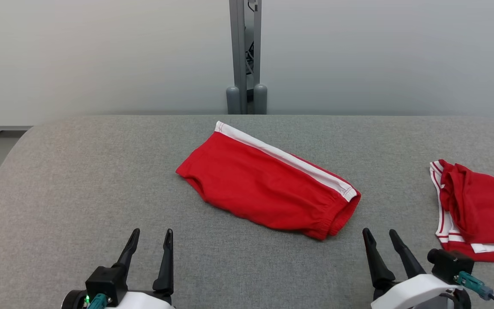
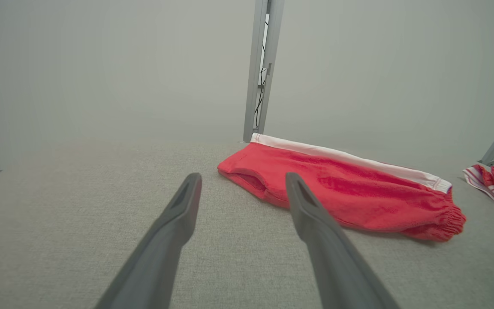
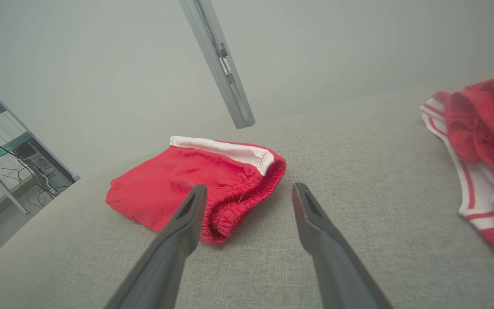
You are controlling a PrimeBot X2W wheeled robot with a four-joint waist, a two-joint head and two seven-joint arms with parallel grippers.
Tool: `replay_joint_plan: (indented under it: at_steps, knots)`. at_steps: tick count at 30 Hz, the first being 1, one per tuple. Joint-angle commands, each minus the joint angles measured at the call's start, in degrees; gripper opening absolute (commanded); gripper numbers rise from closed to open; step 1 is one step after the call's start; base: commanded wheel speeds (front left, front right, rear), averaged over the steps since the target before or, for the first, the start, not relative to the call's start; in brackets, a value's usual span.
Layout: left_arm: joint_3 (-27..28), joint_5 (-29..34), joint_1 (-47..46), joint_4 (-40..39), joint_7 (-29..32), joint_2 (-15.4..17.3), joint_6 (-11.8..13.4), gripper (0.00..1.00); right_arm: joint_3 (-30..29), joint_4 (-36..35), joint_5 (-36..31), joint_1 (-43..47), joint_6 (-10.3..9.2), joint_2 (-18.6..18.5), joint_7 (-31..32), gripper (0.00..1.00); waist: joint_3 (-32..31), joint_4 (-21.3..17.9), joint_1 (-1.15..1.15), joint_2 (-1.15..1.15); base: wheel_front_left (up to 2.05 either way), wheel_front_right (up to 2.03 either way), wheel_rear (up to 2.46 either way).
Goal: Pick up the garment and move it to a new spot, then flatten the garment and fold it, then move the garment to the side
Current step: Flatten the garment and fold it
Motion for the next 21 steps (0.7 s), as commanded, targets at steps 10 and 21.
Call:
replay_joint_plan:
  at_steps: [10, 21]
  knots:
    - [-0.8, 1.1, -1.4, 0.8, -0.2, 0.3, -0.7, 1.00, 5.8, 10.5, 28.5, -8.1, 0.02, -0.2, 5.1, 1.00, 2.2, 3.8, 0.00, 0.00, 0.00, 0.00, 0.00]
    - [-1.2, 1.6, -2.7, 0.5, -0.2, 0.3, -1.1, 1.00, 4.4, 21.9, 41.4, -15.8, 0.02, -0.2, 9.4, 1.00, 4.5, 8.4, 0.00, 0.00, 0.00, 0.00, 0.00]
